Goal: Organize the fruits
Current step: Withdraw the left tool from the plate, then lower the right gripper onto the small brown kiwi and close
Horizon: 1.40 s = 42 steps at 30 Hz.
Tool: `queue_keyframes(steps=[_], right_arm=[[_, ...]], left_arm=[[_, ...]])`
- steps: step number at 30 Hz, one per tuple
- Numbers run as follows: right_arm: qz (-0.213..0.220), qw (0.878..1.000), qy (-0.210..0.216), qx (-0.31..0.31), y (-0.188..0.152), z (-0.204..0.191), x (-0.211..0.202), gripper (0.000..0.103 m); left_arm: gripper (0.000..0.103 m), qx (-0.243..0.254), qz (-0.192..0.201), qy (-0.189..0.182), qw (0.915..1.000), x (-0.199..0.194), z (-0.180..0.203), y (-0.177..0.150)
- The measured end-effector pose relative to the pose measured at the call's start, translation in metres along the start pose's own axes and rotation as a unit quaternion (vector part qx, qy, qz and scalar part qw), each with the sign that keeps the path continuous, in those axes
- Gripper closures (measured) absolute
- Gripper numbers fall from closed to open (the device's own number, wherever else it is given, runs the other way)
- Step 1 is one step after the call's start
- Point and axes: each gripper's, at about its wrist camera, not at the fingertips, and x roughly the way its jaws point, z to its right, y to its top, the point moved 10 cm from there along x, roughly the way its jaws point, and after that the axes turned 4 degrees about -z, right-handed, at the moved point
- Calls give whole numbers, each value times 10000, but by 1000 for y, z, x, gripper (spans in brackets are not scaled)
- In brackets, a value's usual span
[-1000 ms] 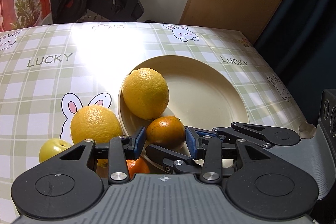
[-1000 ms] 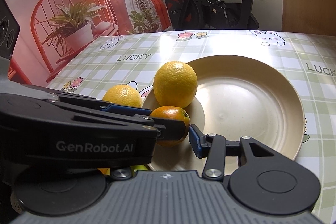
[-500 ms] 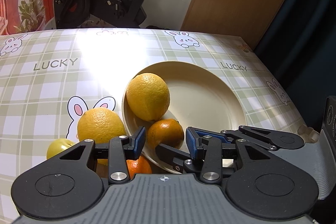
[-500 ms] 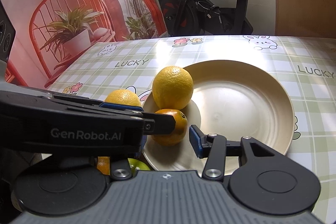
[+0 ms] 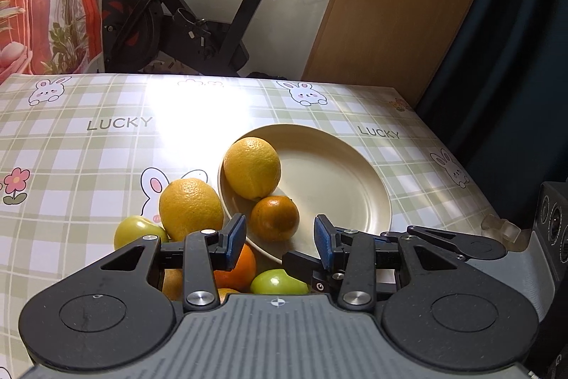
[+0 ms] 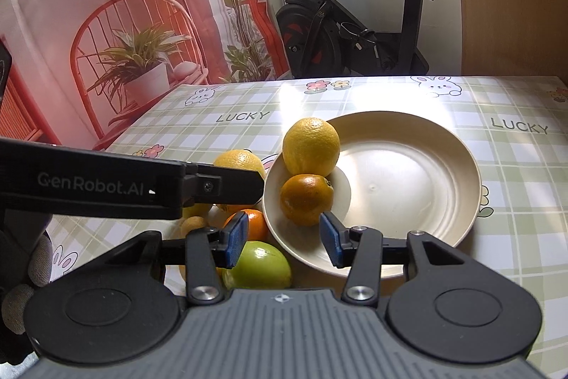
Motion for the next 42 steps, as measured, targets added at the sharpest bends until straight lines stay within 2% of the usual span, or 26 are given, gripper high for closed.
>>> queue_keyframes(steps=[7,15,28,32,42], right_arm=[[87,9999,82,-84,-9,-10,-16,55],[41,9999,114,-89,-22,-15,-23,55],[-323,9989,169,-294,-52,-22,-20,55],[-362,9987,59,-341,-55,-18,-19,55],[-450,9975,124,-535,-60,-27,-16,55]], left_arm=[[59,-89,57,76,9999,-19,-7,-14],[59,-438,-28,163,9989,-32,-26,-41],[59,-583,-80,121,9982,-32,-25,-61],[59,-612,-185,56,9979,-27,-22,-68],[59,-841,-236,78,9962,-22,-32,-72]])
